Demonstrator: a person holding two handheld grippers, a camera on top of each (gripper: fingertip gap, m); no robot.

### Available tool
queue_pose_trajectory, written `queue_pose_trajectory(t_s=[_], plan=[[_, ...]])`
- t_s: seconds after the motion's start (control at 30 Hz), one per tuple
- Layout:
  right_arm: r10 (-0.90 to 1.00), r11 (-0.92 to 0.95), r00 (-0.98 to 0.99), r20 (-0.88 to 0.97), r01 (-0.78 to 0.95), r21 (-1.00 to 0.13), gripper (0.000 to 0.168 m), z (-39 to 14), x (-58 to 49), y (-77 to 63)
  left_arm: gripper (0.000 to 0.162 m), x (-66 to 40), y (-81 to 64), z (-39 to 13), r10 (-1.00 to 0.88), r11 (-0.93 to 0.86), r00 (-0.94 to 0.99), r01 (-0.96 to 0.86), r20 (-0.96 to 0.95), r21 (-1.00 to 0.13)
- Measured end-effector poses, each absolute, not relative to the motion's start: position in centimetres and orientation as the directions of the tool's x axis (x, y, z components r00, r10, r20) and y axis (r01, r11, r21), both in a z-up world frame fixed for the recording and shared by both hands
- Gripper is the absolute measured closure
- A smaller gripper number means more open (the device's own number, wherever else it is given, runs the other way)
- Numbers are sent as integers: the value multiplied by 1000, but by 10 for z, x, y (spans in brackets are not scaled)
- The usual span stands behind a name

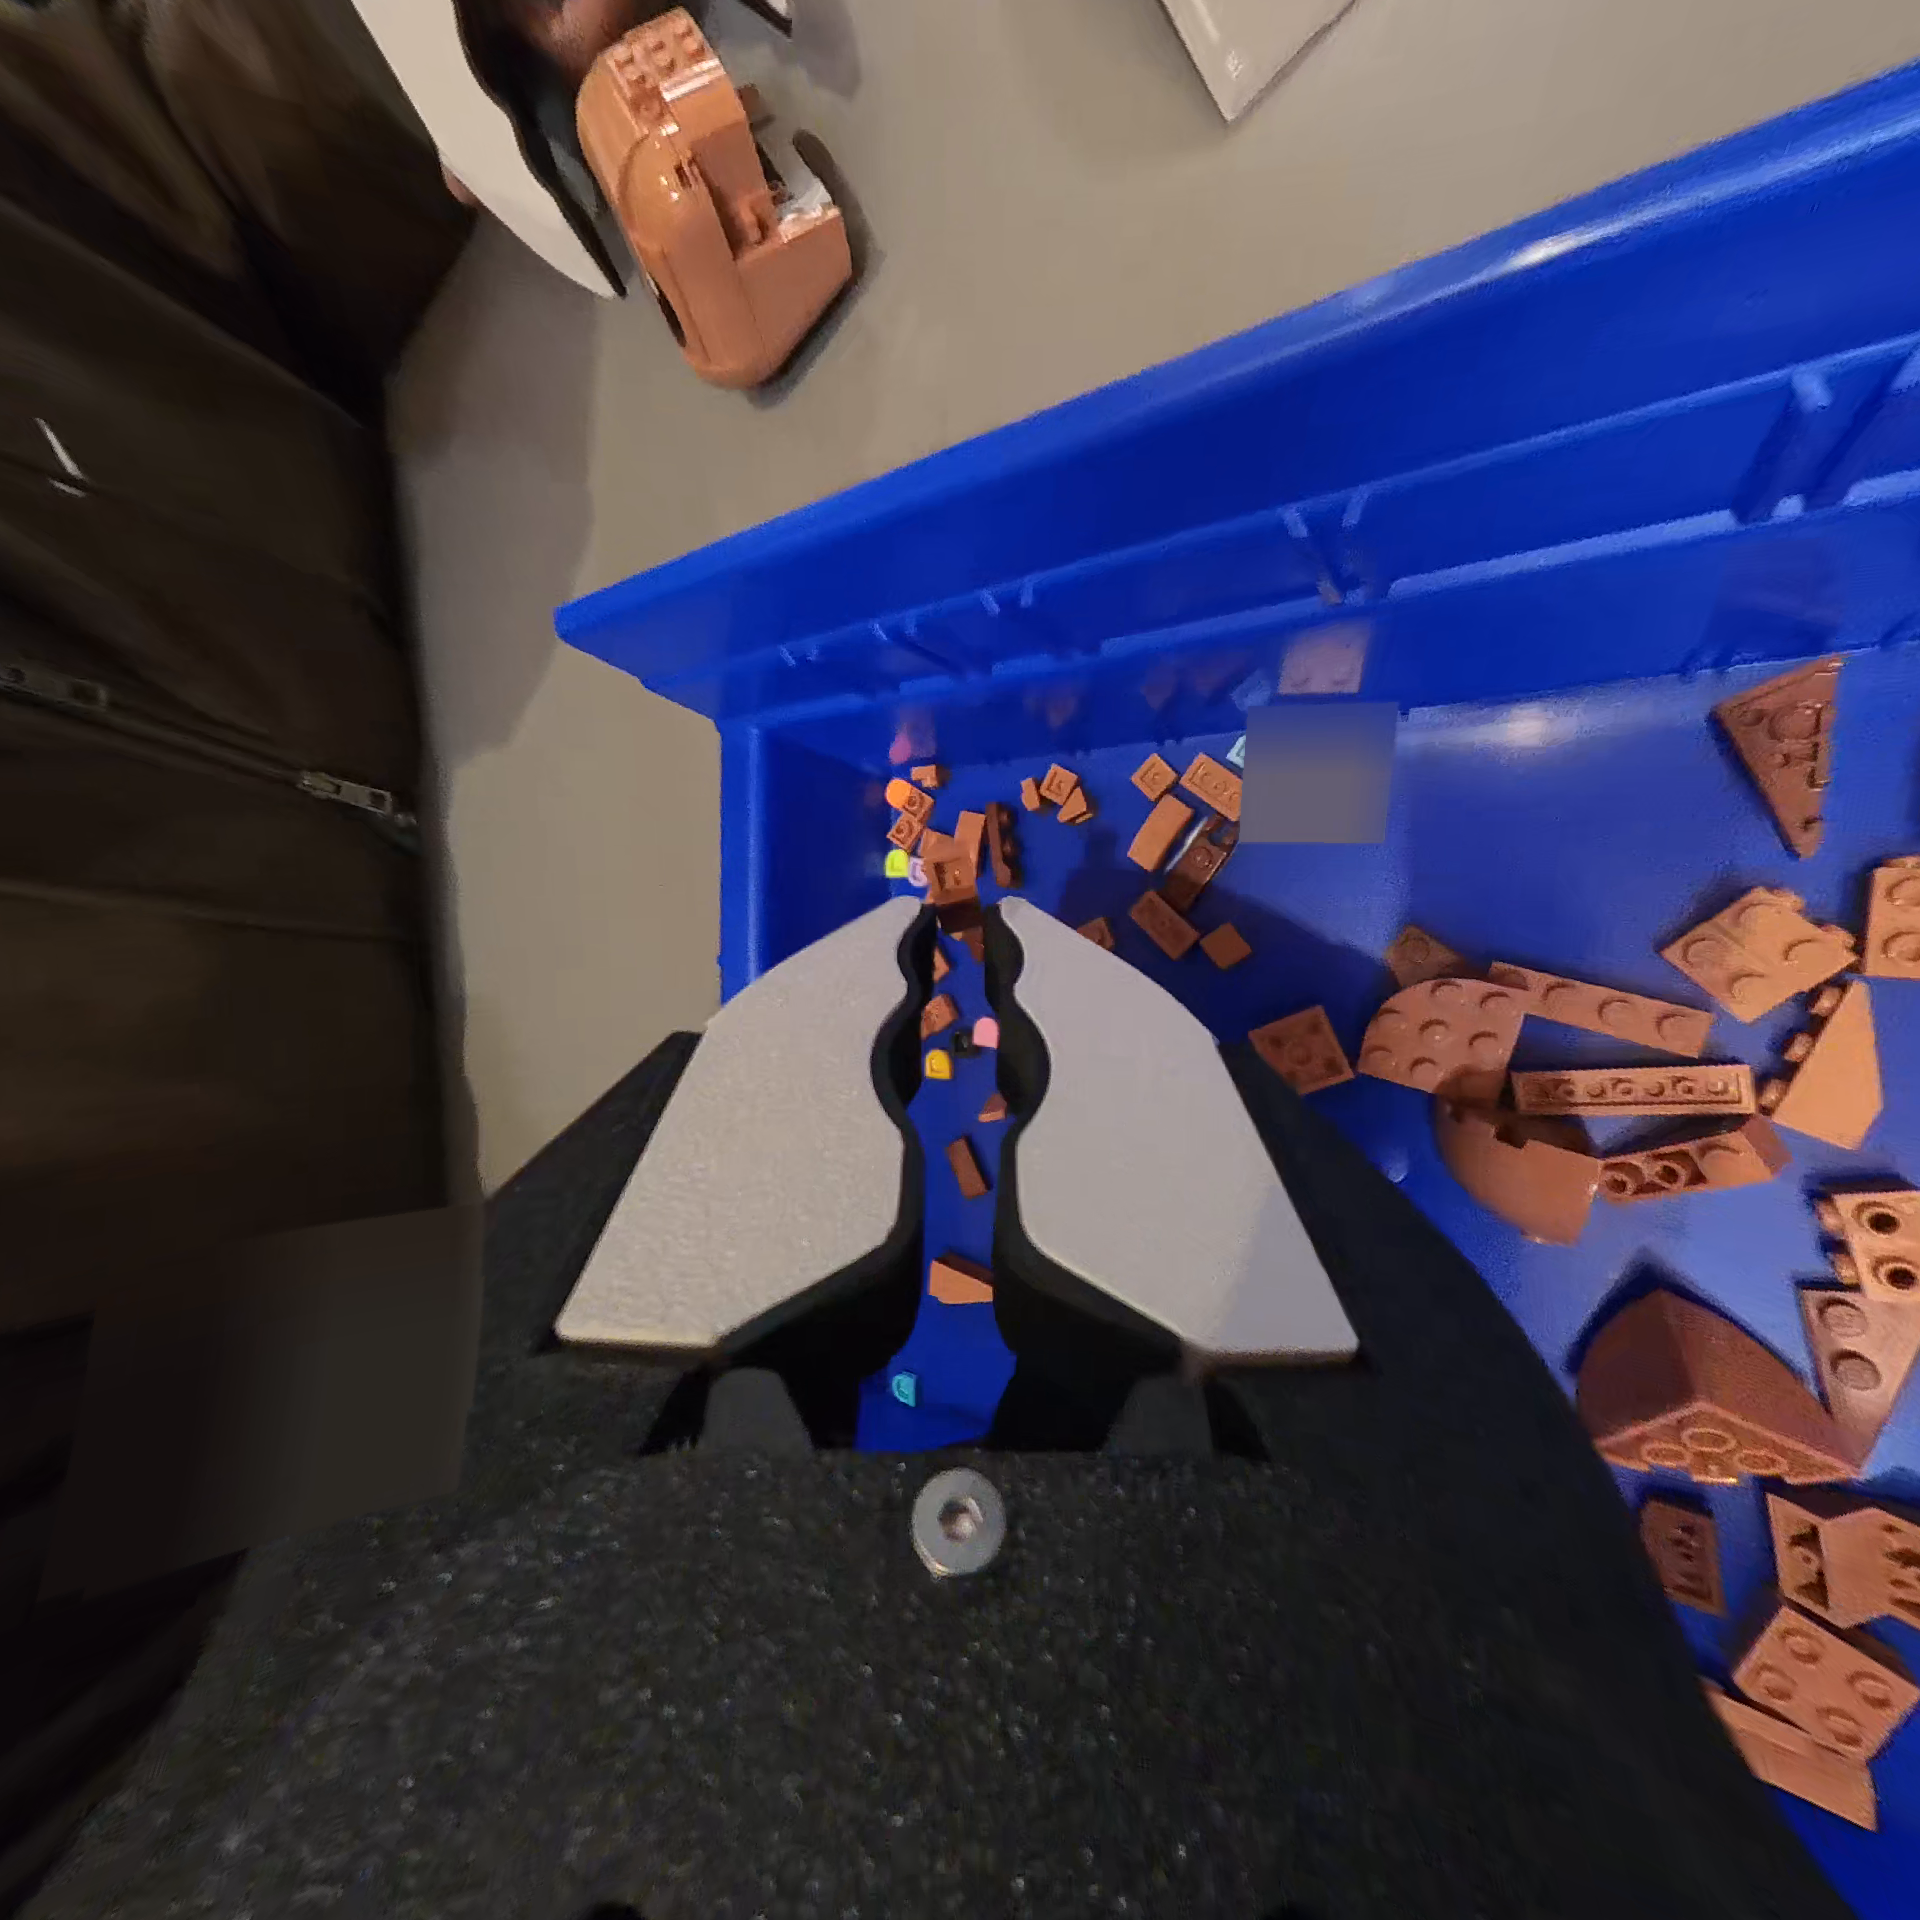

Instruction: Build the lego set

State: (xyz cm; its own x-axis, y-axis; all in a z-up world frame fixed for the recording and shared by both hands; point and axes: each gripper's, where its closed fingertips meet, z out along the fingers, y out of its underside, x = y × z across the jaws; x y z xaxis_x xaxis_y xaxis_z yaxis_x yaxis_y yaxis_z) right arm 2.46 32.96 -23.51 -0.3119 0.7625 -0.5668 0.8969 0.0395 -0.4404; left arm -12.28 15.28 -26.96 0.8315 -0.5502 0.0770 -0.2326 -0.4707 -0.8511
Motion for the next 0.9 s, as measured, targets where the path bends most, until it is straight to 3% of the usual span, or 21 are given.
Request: queue_pose_trajectory(t_s=[0.23,0.37,0.5,0.67,0.9], plan=[[803,51,-279,-527,913,-405,160,-244,24,337,84,-123,153,-270,-549,-473,832,-236,75,-849],[902,179,-285,-324,930,-320,157,-263,30,358,84,-123,153,-270,-548,-475,833,-233,78,-849],[922,355,-375,-98,918,-179,140,-275,41,375,84,-123,153,-270,-547,-476,833,-232,79,-848],[853,519,-519,63,826,-222,145,-277,21,371,84,-123,153,-271,-547,-477,833,-237,75,-846],[768,640,-630,116,745,-188,148,-292,15,368,84,-123,153,-271,-546,-478,834,-233,79,-847]])
